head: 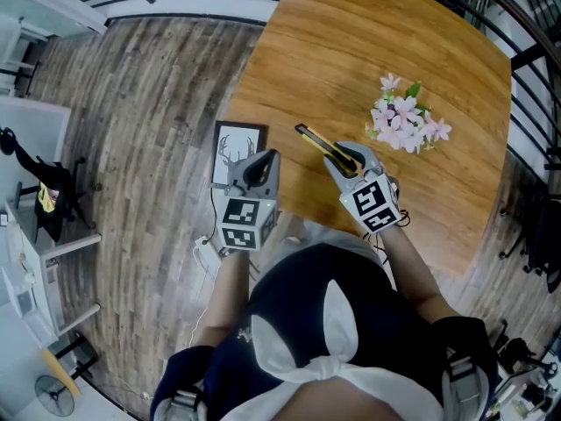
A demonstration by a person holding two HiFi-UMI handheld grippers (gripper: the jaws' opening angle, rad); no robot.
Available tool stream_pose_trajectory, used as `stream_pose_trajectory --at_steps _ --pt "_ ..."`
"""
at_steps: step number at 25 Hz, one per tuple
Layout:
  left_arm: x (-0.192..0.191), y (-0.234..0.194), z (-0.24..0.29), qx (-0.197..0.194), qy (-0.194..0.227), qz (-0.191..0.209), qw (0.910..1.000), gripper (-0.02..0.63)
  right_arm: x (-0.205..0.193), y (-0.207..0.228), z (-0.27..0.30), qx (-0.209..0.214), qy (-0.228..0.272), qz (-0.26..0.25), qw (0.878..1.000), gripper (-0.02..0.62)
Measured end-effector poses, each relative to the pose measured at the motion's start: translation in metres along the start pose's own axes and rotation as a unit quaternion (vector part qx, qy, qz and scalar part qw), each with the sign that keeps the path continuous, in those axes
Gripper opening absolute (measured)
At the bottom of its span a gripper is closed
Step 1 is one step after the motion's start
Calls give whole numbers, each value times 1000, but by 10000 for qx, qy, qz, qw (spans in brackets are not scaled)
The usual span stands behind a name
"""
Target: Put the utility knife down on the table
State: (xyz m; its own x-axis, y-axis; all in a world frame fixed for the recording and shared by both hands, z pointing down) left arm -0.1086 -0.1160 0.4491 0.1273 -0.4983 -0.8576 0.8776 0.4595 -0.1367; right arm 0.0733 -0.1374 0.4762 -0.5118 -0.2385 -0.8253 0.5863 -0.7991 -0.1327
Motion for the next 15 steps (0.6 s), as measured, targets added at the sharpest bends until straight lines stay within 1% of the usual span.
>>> stream_pose_trajectory --at_steps 3,6,15 --pt "-2 1 1 -2 -15 -3 10000 23 -6 -3 3 90 -13 89 9999 117" --pt "-3 0 2 -3 -28 -16 10000 23 -8 -1 5 72 -126 27 9999 117" --pt "-3 -2 2 -10 -53 -34 10000 23 -13 -2 12 99 -213 54 9997 117"
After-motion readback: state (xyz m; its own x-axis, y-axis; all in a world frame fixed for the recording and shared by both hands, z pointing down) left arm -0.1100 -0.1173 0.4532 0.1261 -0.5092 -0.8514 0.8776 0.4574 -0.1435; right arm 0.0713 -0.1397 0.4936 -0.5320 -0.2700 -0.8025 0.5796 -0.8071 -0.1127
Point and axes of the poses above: the fingertips, and each gripper's own axes: z forward along the fingers, y to its right, x out of its top, the point moved 7 cm from there along -z, backward along the fingers
